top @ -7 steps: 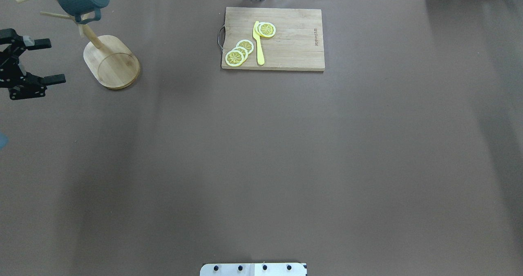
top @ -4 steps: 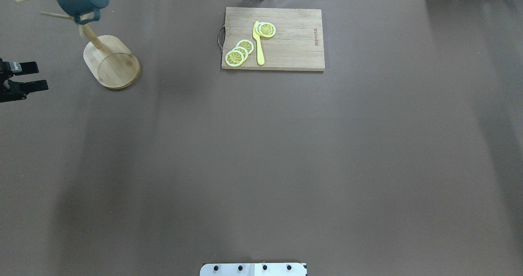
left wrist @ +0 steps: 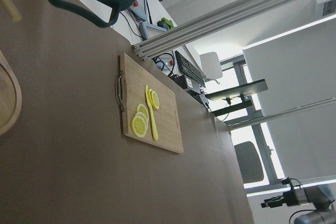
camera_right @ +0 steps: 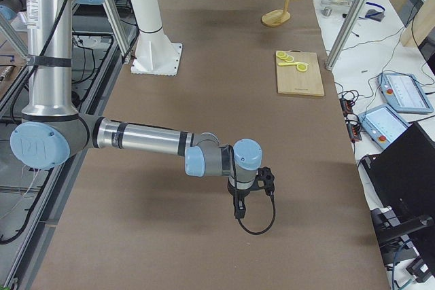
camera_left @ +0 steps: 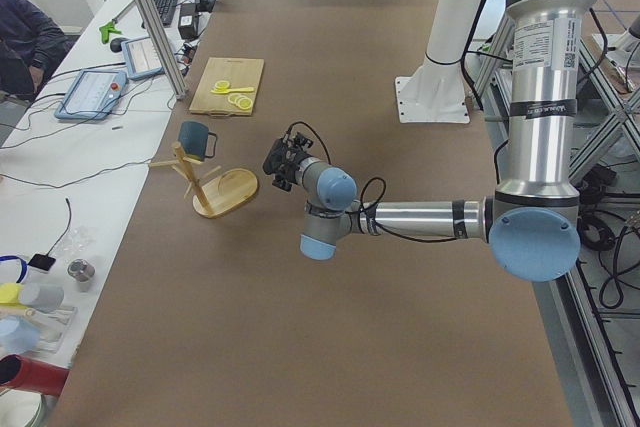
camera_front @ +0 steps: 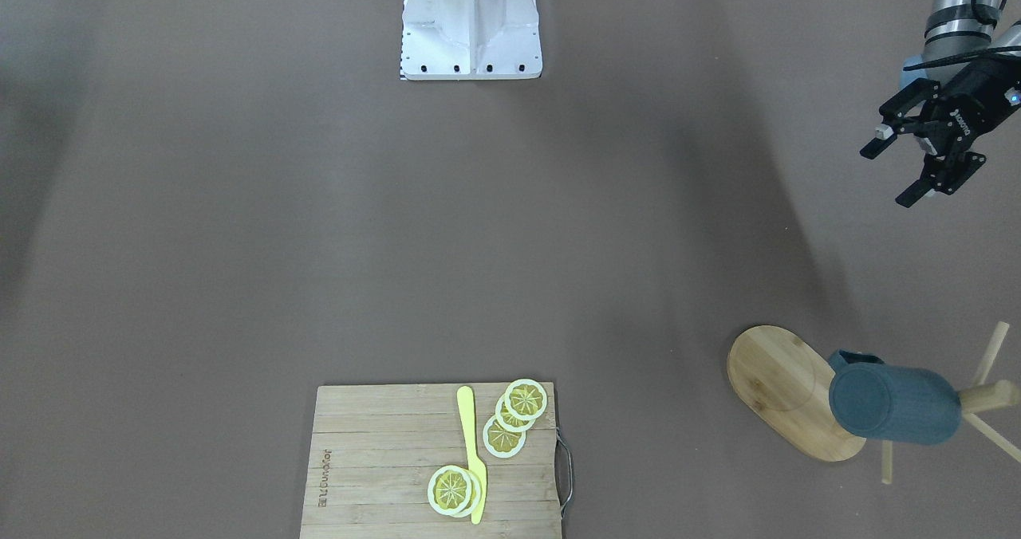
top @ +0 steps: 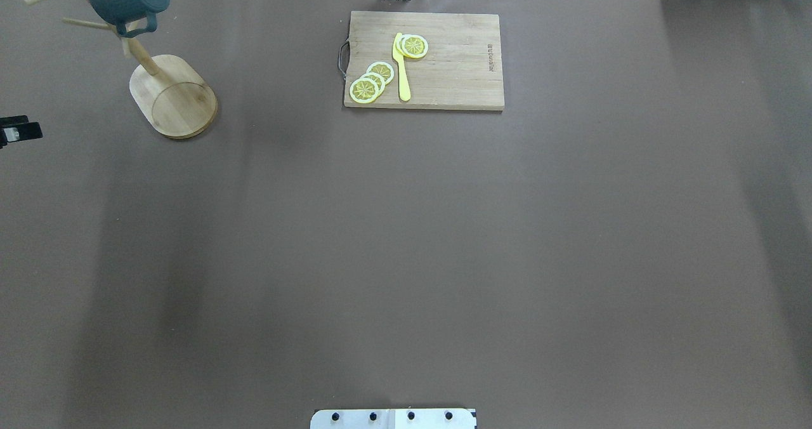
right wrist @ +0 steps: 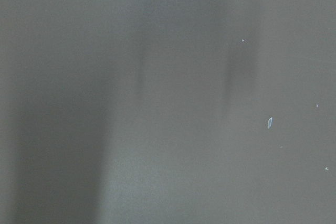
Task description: Hang cup on storage rack
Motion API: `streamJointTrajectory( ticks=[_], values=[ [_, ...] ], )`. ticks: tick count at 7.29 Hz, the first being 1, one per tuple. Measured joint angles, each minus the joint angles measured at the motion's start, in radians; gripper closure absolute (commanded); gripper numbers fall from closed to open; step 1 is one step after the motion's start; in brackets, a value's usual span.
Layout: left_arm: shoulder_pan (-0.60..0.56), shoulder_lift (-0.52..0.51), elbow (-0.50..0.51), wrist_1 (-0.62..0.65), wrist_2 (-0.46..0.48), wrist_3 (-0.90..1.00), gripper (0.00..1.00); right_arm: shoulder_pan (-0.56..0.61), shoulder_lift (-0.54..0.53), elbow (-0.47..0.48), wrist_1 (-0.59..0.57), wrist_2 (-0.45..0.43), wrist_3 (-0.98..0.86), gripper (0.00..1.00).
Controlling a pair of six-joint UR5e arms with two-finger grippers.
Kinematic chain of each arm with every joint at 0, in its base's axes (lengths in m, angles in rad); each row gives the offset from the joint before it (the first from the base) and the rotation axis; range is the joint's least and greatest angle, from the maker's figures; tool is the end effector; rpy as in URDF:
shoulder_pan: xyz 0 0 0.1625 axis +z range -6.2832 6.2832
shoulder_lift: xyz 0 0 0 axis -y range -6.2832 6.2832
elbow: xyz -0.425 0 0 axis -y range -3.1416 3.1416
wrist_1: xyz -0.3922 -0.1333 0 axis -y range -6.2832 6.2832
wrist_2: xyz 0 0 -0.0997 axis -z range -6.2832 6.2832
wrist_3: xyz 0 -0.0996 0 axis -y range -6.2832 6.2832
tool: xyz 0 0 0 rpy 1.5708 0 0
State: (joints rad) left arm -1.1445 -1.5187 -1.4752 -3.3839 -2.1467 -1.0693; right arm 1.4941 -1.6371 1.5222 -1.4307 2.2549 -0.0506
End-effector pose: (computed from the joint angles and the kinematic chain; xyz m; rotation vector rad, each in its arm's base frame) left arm 0.1098 -0.4329 0.5375 0.8763 1.3982 -0.0102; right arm 0.0347 -0.4671 0.7062 0.0153 -0.6848 -0.1309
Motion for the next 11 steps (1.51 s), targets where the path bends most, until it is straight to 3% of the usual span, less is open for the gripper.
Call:
streamJointTrajectory(
  ticks=[7,9,11],
  values=[
    [-0.294,0.067,0.002,0.561,0.013,0.999,0.01,0.0,-0.009,0.001,0.001,0.0,0.0,0.0],
    [-0.372,0.059,-0.001,0.789,0.03,1.165,0.01,0.0,-0.009,0.0,0.001,0.0,0.0,0.0],
    [-0.39,0.037,-0.029,1.072,0.027,1.194,0.01,0.0,-0.009,0.0,0.001,0.0,-0.001,0.0]
  ],
)
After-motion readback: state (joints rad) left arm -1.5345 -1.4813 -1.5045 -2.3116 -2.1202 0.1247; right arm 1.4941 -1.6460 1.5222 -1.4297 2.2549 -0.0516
